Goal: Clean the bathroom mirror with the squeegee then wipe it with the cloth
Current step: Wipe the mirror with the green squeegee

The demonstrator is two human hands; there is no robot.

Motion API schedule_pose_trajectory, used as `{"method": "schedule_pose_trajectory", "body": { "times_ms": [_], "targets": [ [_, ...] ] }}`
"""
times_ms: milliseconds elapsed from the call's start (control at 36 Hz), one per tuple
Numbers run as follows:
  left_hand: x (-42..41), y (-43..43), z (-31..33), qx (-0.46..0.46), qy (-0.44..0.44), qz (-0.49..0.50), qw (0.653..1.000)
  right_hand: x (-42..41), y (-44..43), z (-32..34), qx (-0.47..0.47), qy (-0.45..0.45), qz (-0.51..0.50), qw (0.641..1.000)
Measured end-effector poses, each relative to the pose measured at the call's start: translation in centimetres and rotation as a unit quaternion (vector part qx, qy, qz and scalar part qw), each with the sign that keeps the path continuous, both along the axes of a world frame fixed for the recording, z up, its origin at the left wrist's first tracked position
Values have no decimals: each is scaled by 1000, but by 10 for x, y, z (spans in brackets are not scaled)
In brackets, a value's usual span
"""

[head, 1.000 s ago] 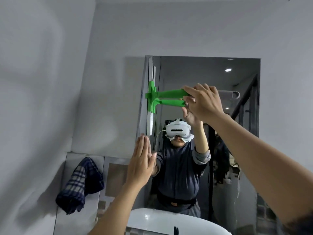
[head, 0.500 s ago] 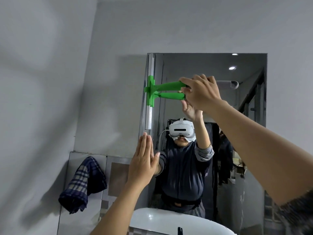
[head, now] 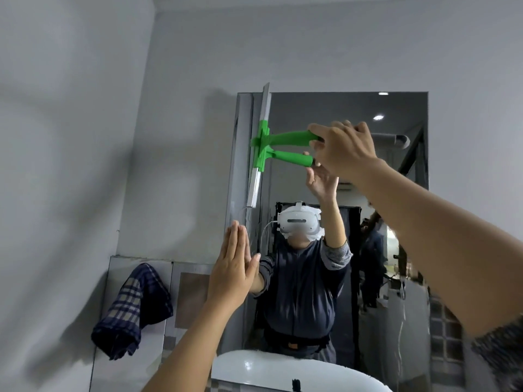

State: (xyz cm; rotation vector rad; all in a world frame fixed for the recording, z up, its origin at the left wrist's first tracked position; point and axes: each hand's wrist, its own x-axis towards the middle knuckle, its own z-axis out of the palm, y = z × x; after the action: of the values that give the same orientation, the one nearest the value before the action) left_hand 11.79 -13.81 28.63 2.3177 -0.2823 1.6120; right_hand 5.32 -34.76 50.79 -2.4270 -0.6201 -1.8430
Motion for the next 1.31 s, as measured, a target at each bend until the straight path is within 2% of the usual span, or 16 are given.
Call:
{"method": "schedule_pose_trajectory", "body": {
  "times_ms": [833, 1222, 1306],
  "targets": [
    [-1, 0, -1, -8, 1, -24, 1000, -23, -90, -43, 164, 80, -38, 983],
    [-2, 1, 4, 11, 6, -33, 999, -16, -78, -73, 282, 103, -19, 954],
    [4, 6, 1, 17, 12, 4, 1000, -14, -74, -86, 319, 112, 4, 941]
  ]
}}
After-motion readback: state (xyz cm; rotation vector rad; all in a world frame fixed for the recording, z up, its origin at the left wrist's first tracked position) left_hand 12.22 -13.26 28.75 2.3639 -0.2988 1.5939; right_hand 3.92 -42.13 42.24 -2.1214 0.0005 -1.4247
